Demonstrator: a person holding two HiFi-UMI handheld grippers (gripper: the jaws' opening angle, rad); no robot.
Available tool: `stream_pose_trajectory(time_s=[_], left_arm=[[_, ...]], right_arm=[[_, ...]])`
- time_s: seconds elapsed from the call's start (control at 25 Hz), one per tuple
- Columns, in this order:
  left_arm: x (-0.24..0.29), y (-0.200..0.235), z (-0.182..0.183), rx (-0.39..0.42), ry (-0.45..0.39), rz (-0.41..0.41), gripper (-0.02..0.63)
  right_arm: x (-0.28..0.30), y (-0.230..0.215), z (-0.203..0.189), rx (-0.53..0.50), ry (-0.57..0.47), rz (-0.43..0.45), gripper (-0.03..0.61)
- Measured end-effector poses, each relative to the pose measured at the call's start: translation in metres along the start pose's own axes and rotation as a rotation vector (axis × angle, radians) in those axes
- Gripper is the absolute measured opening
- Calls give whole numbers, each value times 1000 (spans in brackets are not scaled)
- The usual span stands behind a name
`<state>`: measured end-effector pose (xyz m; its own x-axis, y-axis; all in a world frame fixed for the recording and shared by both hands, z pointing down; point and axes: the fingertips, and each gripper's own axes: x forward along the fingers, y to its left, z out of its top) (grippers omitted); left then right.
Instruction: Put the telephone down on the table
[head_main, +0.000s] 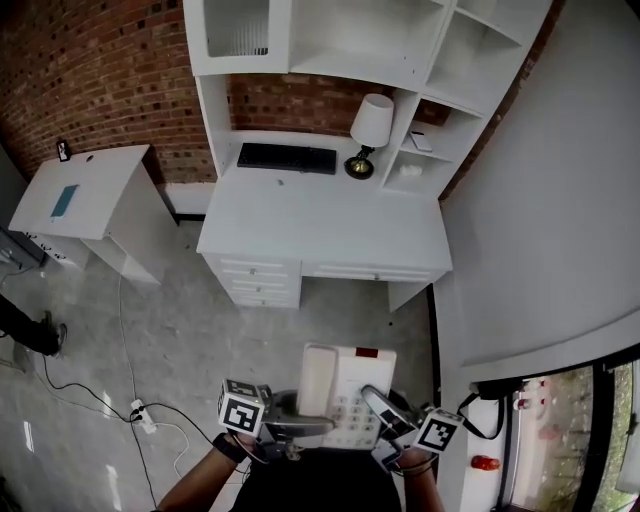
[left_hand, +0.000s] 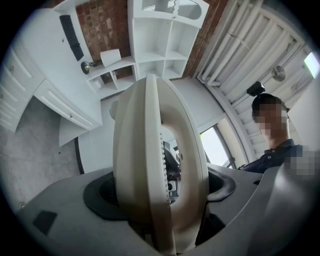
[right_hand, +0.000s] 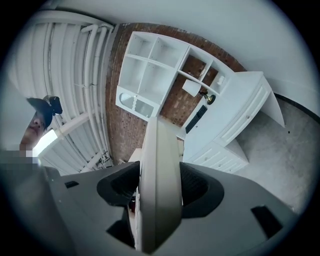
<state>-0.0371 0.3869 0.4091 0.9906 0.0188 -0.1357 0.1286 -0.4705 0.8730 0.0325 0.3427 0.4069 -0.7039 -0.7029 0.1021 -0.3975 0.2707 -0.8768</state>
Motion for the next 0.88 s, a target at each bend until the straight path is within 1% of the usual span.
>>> stream_pose_trajectory(time_s=[0.12, 0.32, 0.44, 0.52, 0.6, 0.68, 0.88], left_arm=[[-1, 14, 31, 7, 5, 22, 422], [-3, 40, 69, 11, -8, 48, 422], [-3, 60, 99, 43, -13, 58, 422], [0, 74, 123, 68, -14, 83, 422], [6, 91, 150, 79, -15, 108, 422], [12, 110, 182, 69, -20, 129, 422], [41, 152, 273, 36, -44, 162, 422]], right_arm=[[25, -10, 22, -16, 17, 2, 233], [62, -26, 49, 9, 36, 13, 238], [90, -37, 74, 0, 51, 39, 239], [110, -48, 94, -16, 66, 57, 239], [129, -63, 118, -35, 80, 68, 241], [150, -77, 146, -23, 86, 79, 241], [199, -113, 231, -1, 114, 95, 241]])
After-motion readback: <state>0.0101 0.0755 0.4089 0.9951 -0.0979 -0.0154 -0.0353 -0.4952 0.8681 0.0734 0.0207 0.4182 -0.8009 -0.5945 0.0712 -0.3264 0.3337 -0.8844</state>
